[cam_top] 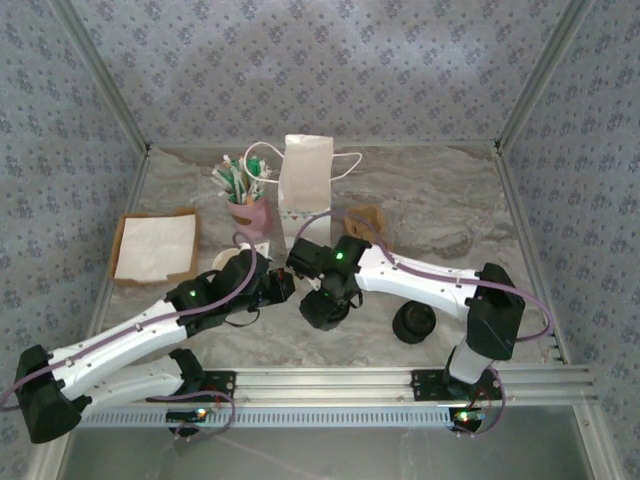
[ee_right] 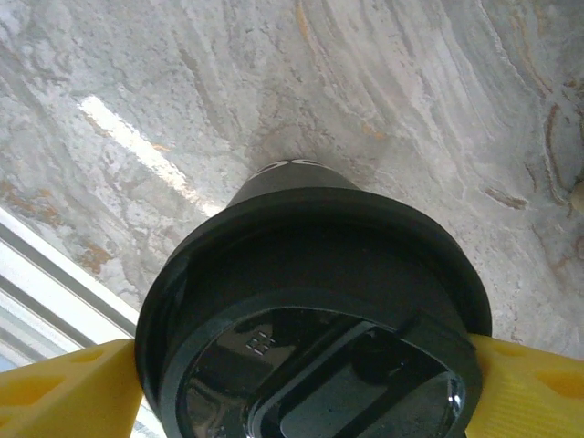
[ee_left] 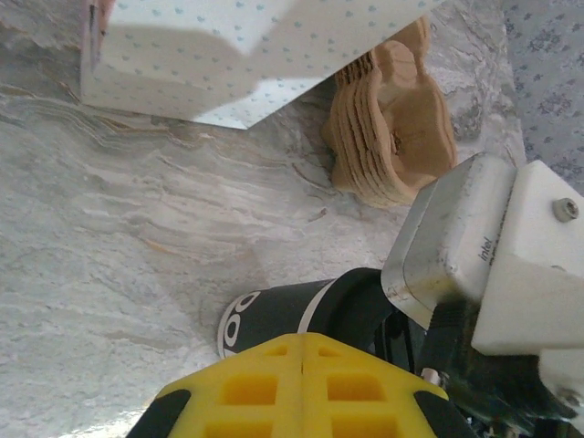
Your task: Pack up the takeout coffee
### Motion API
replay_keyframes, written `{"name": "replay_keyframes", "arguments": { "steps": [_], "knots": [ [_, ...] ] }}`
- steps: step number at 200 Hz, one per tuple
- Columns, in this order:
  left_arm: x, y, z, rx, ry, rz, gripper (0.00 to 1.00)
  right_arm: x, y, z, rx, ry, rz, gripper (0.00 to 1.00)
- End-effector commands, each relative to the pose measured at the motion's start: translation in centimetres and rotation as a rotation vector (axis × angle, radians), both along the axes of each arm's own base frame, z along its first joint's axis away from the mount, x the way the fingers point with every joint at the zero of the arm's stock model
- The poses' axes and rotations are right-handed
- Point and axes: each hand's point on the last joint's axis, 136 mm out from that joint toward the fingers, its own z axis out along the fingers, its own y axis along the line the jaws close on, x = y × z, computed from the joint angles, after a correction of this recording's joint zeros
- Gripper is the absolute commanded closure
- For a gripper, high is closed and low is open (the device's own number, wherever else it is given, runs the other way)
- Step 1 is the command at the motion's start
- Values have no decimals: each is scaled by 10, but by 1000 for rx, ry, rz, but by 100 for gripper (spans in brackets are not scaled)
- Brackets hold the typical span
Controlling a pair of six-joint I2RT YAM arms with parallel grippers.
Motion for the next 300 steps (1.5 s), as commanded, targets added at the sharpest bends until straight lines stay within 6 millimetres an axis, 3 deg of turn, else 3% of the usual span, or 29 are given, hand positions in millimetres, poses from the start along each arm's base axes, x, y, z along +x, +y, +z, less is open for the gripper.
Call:
{"name": "replay_keyframes", "arguments": {
  "steps": [1,57,124,197,300],
  "knots": [
    [1,-16,6,-97,20,-28,100,-3,3,9,56,-26,43,12],
    [1,-20,0,-193,118,-60,100,-2,-5,14,82,-58,54,13],
    [-4,-29,-25,-198,222,-99,100,1,-4,15,92,-60,53,12],
    [-5,-44,-36,-218,258,-154,90,4,1,9,83,-62,55,12],
    [-7,-36,-67,-123,313,-128,91,2,6,15,100,-36,52,10]
  ]
}}
